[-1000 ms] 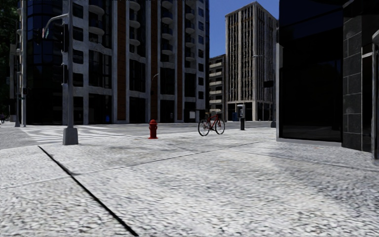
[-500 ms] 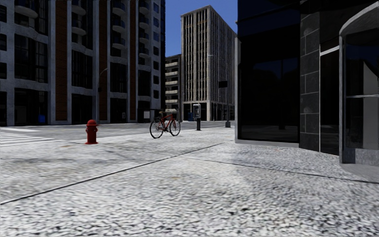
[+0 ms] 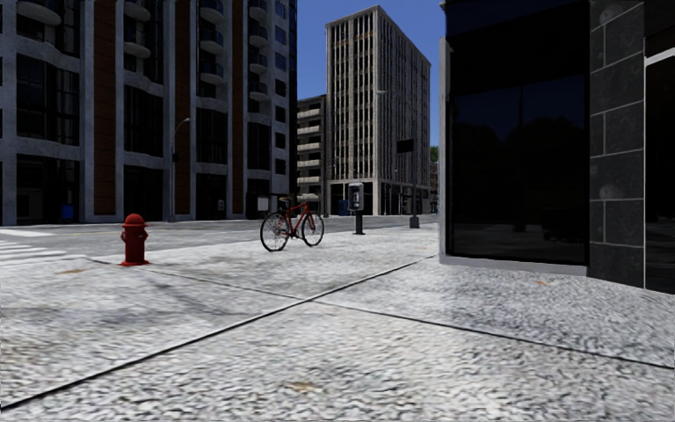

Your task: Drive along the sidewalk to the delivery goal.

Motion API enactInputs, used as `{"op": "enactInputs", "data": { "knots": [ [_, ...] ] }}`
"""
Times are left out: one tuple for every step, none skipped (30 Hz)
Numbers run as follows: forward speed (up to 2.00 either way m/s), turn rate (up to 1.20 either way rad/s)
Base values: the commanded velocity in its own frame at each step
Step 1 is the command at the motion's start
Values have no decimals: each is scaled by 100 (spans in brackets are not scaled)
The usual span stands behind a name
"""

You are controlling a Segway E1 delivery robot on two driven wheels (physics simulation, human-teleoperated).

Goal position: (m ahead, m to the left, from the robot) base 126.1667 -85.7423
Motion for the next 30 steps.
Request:
{"op": "enactInputs", "data": {
  "knots": [
    [200,0],
    [200,0],
    [200,0],
    [200,0],
    [200,0],
    [200,0],
    [200,0],
    [200,0],
    [200,0],
    [200,0],
    [200,0],
    [200,0],
    [200,0],
    [200,0],
    [200,0],
    [200,0],
    [200,0],
    [200,0],
    [200,0],
    [200,0],
    [200,0],
    [200,0],
    [200,0],
    [200,0],
    [200,0],
    [200,0],
    [200,0],
    [200,0],
    [200,0],
    [200,0]
  ]
}}
